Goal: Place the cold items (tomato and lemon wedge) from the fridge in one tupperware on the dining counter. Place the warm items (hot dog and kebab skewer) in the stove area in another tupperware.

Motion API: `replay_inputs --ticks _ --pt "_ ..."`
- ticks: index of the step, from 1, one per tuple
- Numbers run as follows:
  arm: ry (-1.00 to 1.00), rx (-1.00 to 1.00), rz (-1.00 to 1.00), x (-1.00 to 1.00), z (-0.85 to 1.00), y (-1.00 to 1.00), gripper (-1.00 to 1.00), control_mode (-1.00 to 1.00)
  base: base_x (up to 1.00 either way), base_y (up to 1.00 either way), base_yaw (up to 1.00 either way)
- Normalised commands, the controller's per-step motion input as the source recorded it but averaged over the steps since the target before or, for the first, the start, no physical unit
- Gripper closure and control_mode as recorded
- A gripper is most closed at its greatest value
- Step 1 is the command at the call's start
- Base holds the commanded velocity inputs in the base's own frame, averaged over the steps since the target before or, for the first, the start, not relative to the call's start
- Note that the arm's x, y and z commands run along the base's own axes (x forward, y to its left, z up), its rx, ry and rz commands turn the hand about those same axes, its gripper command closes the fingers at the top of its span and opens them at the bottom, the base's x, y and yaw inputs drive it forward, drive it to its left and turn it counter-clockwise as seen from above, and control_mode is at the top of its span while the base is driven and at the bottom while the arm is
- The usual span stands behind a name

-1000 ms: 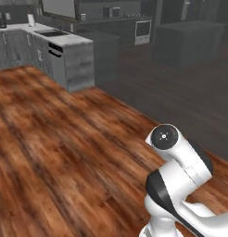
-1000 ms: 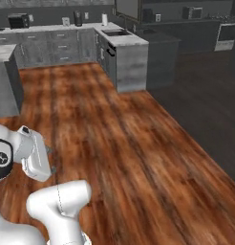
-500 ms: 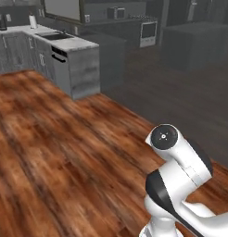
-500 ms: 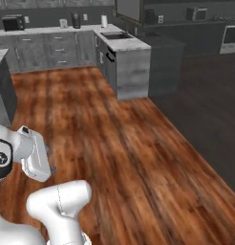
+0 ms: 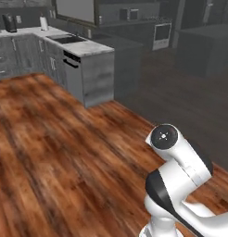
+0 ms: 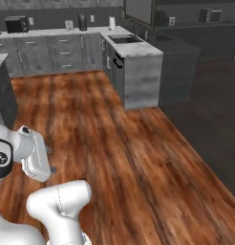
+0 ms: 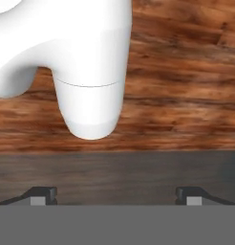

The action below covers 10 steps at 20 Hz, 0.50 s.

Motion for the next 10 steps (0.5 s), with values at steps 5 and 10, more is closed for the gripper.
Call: replay_inputs --ticks 5,10 --pt "0.00 0.00 0.00 0.00 0.00 0.00 -1.00 1.00 1.00 0.07 0.31" --pt "0.00 0.00 0.00 0.00 0.00 0.00 -1.00 1.00 1.00 0.00 0.41"
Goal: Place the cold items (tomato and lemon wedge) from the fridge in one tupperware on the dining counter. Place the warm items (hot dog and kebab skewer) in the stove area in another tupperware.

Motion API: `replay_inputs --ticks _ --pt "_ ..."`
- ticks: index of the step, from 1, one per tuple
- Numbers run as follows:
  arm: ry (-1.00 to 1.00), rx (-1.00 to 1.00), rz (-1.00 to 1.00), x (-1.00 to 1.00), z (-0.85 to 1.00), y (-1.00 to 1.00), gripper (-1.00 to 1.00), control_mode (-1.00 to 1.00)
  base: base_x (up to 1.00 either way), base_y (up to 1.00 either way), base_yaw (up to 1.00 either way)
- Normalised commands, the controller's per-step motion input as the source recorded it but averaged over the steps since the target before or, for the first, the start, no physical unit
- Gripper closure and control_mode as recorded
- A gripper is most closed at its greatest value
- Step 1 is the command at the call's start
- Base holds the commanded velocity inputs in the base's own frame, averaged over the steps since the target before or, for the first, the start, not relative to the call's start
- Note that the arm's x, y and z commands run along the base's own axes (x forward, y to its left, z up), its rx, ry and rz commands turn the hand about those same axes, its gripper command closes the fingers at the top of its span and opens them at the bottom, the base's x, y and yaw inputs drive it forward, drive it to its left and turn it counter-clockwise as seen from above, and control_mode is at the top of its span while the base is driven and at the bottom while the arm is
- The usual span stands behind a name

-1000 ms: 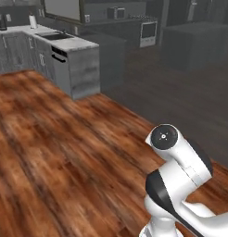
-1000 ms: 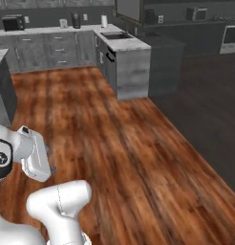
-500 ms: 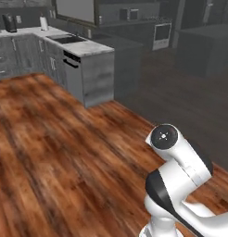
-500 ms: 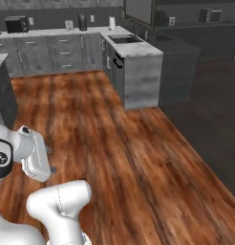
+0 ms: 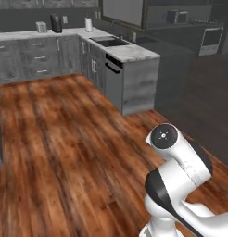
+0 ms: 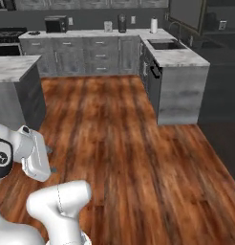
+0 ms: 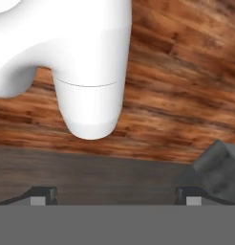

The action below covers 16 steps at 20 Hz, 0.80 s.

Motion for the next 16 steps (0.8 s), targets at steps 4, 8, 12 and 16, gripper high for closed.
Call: replay_inputs --ticks 4,8,12,16 --pt "0.00 0.00 0.00 0.00 0.00 0.00 -1.00 1.00 1.00 0.00 0.25" --pt "0.00 0.00 0.00 0.00 0.00 0.00 -1.00 1.00 1.00 0.00 0.13" --pt "0.00 0.00 0.00 0.00 0.00 0.00 -1.00 1.00 1.00 0.00 0.10" --pt "0.00 0.00 0.00 0.00 0.00 0.00 -1.00 1.00 1.00 0.00 0.06"
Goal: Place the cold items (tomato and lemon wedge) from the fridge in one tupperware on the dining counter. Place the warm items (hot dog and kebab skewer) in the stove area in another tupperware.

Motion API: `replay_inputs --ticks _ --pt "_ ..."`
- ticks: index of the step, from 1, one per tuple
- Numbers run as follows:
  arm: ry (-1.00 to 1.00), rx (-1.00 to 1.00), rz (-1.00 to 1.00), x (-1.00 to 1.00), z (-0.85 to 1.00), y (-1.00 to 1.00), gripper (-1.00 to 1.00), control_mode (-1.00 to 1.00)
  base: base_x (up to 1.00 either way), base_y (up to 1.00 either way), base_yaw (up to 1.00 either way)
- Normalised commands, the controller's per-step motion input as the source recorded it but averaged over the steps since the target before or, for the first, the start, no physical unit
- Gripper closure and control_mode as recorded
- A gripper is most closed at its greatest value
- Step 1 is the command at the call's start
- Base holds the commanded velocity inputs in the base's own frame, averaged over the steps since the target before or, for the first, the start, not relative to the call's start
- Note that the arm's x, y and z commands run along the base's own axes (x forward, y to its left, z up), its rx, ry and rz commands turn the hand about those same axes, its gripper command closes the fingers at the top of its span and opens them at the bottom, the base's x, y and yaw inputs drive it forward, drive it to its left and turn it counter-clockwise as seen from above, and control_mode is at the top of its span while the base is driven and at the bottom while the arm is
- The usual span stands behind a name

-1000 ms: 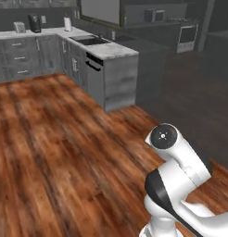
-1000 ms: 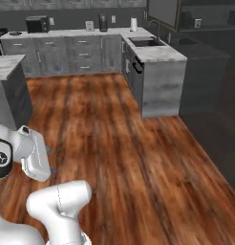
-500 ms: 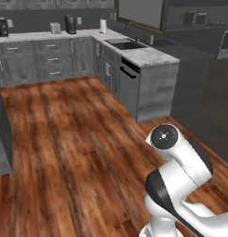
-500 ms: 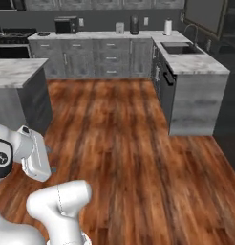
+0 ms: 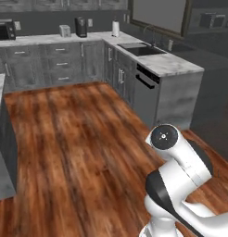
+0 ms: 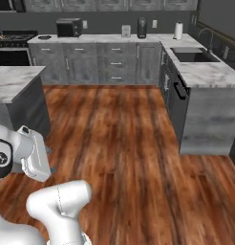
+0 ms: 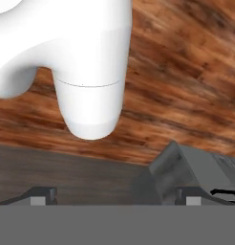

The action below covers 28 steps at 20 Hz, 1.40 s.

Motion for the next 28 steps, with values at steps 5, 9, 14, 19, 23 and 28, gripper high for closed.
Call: replay_inputs --ticks 5,9,14,19,23,28 --pt "0.00 0.00 0.00 0.00 0.00 0.00 -1.00 1.00 1.00 0.00 0.00" --pt "0.00 0.00 0.00 0.00 0.00 0.00 -1.00 1.00 1.00 0.01 0.00" --pt "0.00 0.00 0.00 0.00 0.00 0.00 -1.00 1.00 1.00 0.06 0.00" --pt "0.00 0.00 0.00 0.00 0.00 0.00 -1.00 1.00 1.00 0.06 0.00" --pt "0.00 0.00 0.00 0.00 0.00 0.00 -1.00 1.00 1.00 0.11 0.00" --pt "0.00 0.00 0.00 0.00 0.00 0.00 -1.00 1.00 1.00 0.16 0.03"
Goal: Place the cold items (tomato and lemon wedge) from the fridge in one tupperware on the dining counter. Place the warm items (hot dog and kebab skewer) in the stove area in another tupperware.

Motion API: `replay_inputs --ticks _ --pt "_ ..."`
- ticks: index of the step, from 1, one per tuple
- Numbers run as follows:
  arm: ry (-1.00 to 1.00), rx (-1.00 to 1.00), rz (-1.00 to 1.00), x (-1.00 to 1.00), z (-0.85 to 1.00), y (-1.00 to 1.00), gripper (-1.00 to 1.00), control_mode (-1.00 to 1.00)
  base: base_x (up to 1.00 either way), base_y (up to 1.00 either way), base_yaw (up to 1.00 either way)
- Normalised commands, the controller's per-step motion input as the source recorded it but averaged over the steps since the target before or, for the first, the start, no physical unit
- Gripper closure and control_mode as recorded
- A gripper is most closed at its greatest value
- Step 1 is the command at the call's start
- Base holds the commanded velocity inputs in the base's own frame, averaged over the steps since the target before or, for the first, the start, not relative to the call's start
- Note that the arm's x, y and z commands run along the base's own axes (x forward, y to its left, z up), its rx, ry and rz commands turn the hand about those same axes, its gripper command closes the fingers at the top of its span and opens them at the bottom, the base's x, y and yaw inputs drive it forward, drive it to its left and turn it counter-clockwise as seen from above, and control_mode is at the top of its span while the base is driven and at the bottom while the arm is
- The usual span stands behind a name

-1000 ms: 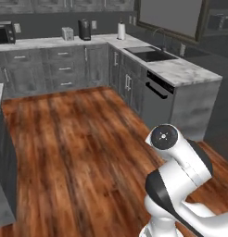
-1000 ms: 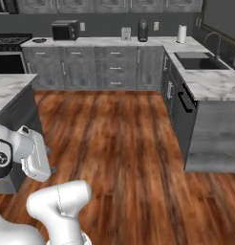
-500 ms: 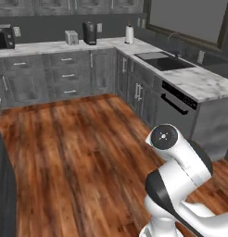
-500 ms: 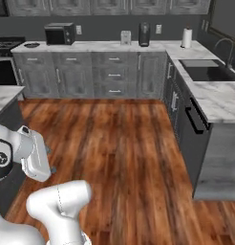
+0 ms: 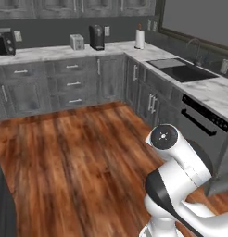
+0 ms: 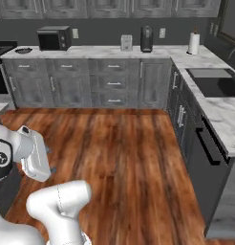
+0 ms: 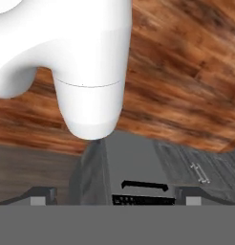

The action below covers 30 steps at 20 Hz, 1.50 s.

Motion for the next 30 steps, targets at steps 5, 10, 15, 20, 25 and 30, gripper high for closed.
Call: replay_inputs --ticks 5,10,15,20,25,30 --pt "0.00 0.00 0.00 0.00 0.00 0.00 -1.00 1.00 1.00 0.15 0.11" --pt "0.00 0.00 0.00 0.00 0.00 0.00 -1.00 1.00 1.00 0.08 0.14" --pt "0.00 0.00 0.00 0.00 0.00 0.00 -1.00 1.00 1.00 0.06 0.21" --pt "0.00 0.00 0.00 0.00 0.00 0.00 -1.00 1.00 1.00 0.10 0.23" --pt "0.00 0.00 0.00 0.00 0.00 0.00 -1.00 1.00 1.00 0.11 0.23" --pt "0.00 0.00 0.00 0.00 0.00 0.00 -1.00 1.00 1.00 0.14 0.23"
